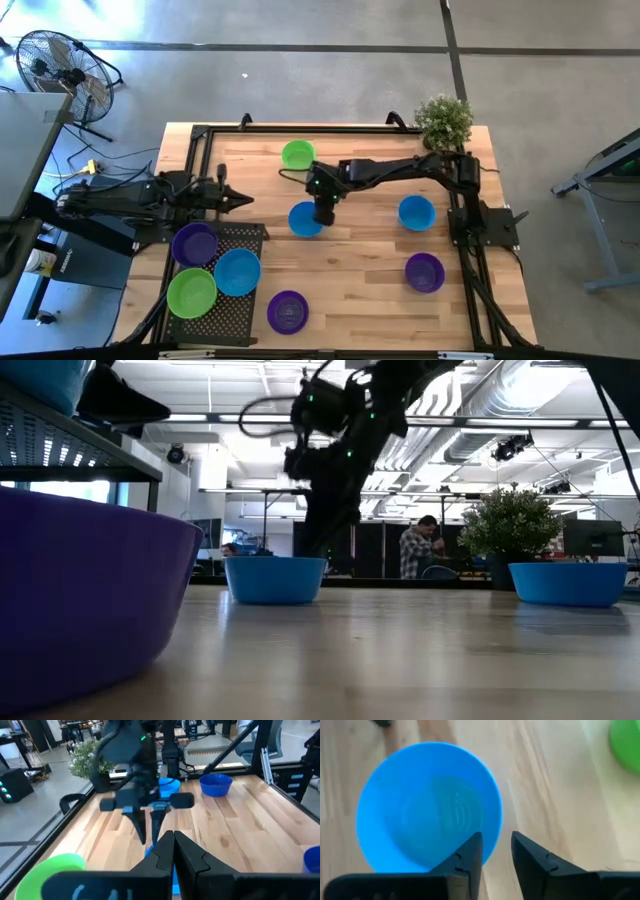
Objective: Pick & Place Mini bowls
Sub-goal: Stack the blue bowl on the other blue bowls on the shelf
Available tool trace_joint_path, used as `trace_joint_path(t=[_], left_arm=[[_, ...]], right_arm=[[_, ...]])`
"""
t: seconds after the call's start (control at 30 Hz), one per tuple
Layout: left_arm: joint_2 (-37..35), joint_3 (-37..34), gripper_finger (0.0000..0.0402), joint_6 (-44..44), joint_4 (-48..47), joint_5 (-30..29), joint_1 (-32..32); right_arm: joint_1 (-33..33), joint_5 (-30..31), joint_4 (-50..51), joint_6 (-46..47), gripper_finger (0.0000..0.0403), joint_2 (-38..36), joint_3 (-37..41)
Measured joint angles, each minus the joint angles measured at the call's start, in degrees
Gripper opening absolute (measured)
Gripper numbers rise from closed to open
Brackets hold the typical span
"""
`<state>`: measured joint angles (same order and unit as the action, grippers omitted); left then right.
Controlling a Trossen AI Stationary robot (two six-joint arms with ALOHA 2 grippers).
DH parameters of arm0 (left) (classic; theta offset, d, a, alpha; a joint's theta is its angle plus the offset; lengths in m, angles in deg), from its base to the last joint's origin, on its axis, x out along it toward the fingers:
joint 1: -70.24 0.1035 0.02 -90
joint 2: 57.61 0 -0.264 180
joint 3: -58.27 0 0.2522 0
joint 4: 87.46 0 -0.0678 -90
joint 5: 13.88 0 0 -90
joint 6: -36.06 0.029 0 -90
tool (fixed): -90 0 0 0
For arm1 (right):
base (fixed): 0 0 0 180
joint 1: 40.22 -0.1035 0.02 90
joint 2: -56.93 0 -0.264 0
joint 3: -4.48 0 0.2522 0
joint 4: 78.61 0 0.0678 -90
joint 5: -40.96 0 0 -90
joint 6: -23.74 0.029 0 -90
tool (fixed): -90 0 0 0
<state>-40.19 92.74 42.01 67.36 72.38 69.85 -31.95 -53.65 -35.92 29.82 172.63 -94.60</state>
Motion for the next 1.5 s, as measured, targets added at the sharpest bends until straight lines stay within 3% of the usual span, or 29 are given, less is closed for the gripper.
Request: trace_joint_path(t=[0.2,0.33,0.43,0.6,0.8,1.03,1.23,1.5], left_arm=[[5.0,1.5,0.0001,-0.5,1.1,-0.3,0.0],[10.2,4.4,0.0001,-0.3,0.9,-0.4,0.0],[15.0,7.8,0.0001,1.3,0.7,-0.4,0.0],[22.4,13.3,0.0001,4.2,-1.1,-1.3,0.0],[31.6,19.9,0.0001,6.3,-2.6,-1.9,0.1],[44.6,31.3,0.0001,7.3,-7.7,-0.5,0.1],[55.9,39.5,0.0001,6.7,-13.7,2.7,0.0],[67.8,47.6,0.0017,3.5,-20.4,6.7,-0.1]], right_arm=[[-4.3,7.3,-1.0,-8.6,0.004,-1.7,0.0],[-6.6,7.8,-5.7,-12.4,0.0006,-1.7,0.0],[-7.8,7.9,-14.5,-14.3,0.0006,-2.0,2.1],[-8.5,7.2,-34.0,-15.6,0.0002,-6.7,16.1],[-8.4,9.4,-56.8,-15.1,0.0003,-19.6,37.5],[-8.9,14.5,-71.8,-13.7,0.0002,-36.9,55.6],[-10.8,16.4,-78.0,-12.6,0.0002,-45.2,64.2],[-12.5,18.9,-78.4,-12.5,0.0002,-47.6,65.6]])
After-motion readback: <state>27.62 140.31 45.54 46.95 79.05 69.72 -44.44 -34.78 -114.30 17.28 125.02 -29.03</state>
